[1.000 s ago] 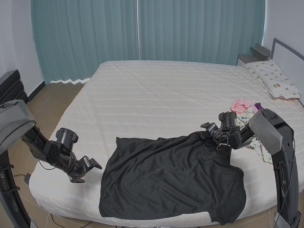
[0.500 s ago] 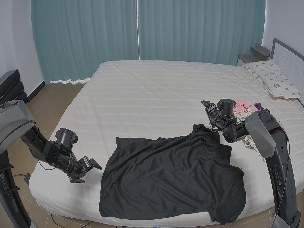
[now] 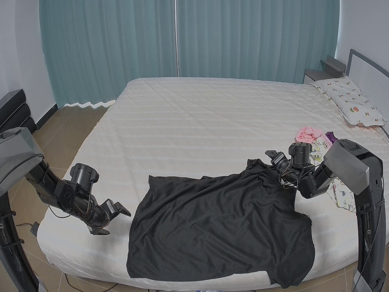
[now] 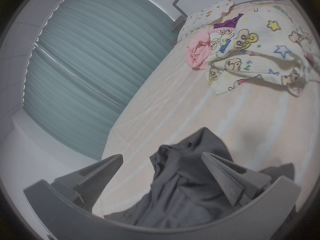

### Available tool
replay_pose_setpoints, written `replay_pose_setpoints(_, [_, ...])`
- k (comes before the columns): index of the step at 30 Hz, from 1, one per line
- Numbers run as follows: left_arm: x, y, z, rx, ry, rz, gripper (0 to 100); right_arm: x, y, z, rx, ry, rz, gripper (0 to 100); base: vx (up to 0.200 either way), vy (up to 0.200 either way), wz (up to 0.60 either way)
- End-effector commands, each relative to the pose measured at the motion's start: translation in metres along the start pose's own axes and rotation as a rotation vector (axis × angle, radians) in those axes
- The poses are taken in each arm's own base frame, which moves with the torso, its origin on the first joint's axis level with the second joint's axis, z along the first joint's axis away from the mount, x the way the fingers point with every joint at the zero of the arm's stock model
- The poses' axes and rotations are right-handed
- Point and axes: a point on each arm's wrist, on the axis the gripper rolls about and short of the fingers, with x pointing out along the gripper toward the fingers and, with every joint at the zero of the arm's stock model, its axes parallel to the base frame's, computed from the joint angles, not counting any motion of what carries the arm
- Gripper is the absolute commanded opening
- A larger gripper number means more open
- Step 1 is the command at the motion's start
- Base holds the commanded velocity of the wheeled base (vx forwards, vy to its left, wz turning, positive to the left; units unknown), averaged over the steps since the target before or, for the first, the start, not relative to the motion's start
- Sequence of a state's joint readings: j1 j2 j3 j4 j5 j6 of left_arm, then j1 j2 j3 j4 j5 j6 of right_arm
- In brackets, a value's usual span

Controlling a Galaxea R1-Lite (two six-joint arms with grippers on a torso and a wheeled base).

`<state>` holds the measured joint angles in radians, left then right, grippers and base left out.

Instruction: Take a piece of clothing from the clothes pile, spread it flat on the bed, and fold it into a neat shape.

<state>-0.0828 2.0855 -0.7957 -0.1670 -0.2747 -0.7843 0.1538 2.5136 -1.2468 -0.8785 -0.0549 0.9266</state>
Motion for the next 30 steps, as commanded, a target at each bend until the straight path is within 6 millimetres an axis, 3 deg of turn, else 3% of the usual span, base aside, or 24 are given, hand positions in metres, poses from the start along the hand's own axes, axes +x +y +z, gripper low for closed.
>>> replay_pose_setpoints(1, [-0.005, -0.001, 0.001, -0.005, -0.004, -0.020, 100, -0.043, 0.017, 0.014, -0.020, -0.019, -0.010, 100, 0.000, 0.000, 0.00])
replay_pose_setpoints(2, [-0.005, -0.002, 0.002, -0.005, -0.005, -0.022, 100, -0.047, 0.017, 0.014, -0.021, -0.018, -0.013, 100, 0.000, 0.000, 0.00])
replay_pose_setpoints(3, [-0.006, -0.003, 0.002, -0.001, -0.010, -0.027, 100, -0.064, 0.021, 0.015, -0.025, -0.012, -0.012, 100, 0.000, 0.000, 0.00])
replay_pose_setpoints(4, [-0.006, -0.003, 0.002, -0.001, -0.010, -0.027, 100, -0.064, 0.021, 0.015, -0.025, -0.012, -0.012, 100, 0.000, 0.000, 0.00])
replay_pose_setpoints(5, [-0.006, -0.005, 0.005, 0.002, -0.023, -0.029, 100, -0.084, 0.023, 0.018, -0.023, -0.006, -0.010, 100, 0.000, 0.000, 0.00])
replay_pose_setpoints(7, [-0.007, -0.007, 0.007, 0.001, -0.027, -0.042, 100, -0.094, 0.025, 0.019, -0.026, -0.001, -0.010, 100, 0.000, 0.000, 0.00])
replay_pose_setpoints(15, [-0.008, -0.018, 0.015, 0.024, -0.075, -0.082, 100, -0.111, 0.031, 0.013, -0.040, 0.025, -0.008, 100, 0.000, 0.000, 0.00])
replay_pose_setpoints(19, [-0.003, -0.043, 0.039, 0.055, -0.134, -0.140, 100, -0.110, 0.027, 0.009, -0.044, 0.039, -0.020, 100, 0.000, 0.000, 0.00])
replay_pose_setpoints(24, [0.021, -0.072, 0.065, 0.094, -0.187, -0.183, 100, -0.109, 0.027, 0.003, -0.048, 0.055, -0.023, 100, 0.000, 0.000, 0.00])
replay_pose_setpoints(30, [0.064, -0.090, 0.080, 0.126, -0.186, -0.197, 100, -0.112, 0.025, -0.002, -0.055, 0.070, -0.033, 100, 0.000, 0.000, 0.00])
